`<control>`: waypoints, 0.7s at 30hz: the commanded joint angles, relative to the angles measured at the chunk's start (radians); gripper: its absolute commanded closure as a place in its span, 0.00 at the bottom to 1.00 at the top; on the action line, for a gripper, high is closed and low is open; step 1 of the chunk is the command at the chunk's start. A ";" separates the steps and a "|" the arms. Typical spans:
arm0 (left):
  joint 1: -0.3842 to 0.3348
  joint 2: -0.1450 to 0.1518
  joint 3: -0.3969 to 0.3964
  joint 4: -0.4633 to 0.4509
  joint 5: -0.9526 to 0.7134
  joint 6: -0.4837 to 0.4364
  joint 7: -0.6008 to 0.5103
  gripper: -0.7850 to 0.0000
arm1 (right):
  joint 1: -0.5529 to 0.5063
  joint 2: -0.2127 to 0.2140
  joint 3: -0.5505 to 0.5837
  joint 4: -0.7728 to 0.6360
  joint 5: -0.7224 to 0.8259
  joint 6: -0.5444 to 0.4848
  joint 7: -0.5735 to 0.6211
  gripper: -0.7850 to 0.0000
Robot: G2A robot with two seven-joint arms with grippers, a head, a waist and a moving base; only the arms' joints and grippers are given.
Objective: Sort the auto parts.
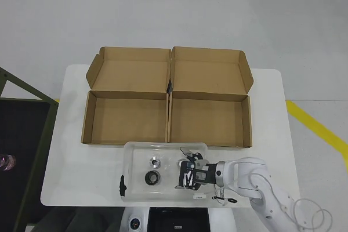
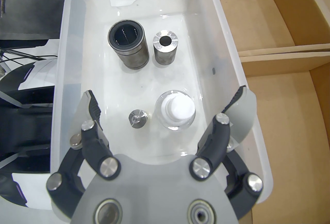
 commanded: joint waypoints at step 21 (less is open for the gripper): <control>0.000 0.000 0.000 0.000 0.000 0.000 0.000 0.00 | 0.032 0.018 0.009 0.049 0.026 0.026 -0.002 0.89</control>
